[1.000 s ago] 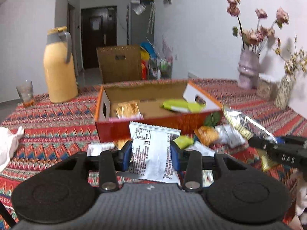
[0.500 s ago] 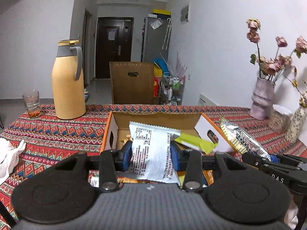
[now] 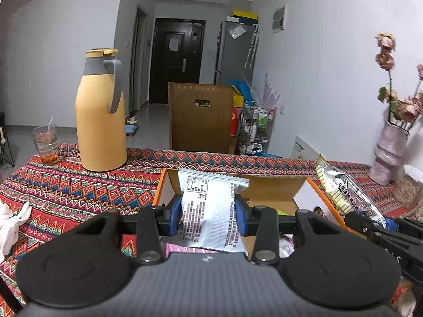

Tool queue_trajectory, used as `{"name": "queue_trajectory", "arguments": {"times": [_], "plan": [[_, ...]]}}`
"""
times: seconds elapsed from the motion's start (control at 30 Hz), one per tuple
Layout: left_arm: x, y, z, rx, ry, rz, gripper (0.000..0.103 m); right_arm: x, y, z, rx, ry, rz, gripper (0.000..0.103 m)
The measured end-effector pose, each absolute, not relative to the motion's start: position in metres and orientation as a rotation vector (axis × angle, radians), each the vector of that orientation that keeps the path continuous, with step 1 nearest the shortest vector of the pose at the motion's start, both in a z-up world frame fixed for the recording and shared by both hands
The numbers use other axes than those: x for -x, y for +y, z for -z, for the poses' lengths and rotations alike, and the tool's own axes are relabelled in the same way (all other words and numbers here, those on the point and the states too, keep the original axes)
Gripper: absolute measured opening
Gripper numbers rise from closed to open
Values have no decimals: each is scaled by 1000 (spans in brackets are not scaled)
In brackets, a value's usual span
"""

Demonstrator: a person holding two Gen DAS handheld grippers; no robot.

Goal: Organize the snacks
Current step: 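Carry both held packets into the box and open both tools, then withdraw both tools from the box toward the snack pile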

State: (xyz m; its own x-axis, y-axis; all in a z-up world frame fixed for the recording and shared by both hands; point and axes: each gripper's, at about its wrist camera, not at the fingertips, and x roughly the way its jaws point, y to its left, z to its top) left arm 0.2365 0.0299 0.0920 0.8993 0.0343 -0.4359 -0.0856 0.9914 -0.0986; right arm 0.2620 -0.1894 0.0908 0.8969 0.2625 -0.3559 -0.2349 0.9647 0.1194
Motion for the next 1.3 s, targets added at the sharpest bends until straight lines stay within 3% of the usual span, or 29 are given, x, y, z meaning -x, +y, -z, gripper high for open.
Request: {"name": "queue_trajectory", "arguments": {"times": [0.7,0.77,0.87,0.93,1.0,1.3], "plan": [[-301,28,-27,90,547,-121,41,-334,-173,-38,-97,470,-205,32],[-301,28,-25,95,551,-130,46,-333,-174,-37,-101,476,-206,38],[-298,30,-26,104,535,-144,74,-332,-177,-37,-112,473,-193,51],[-294,31,-27,112,508,-167,103,-330,-181,-37,-133,468,-181,87],[-292,34,-30,124,489,-179,103,-327,-184,-38,-144,456,-167,102],[-293,37,-31,140,499,-165,103,-323,-192,-41,-174,460,-159,103]]}}
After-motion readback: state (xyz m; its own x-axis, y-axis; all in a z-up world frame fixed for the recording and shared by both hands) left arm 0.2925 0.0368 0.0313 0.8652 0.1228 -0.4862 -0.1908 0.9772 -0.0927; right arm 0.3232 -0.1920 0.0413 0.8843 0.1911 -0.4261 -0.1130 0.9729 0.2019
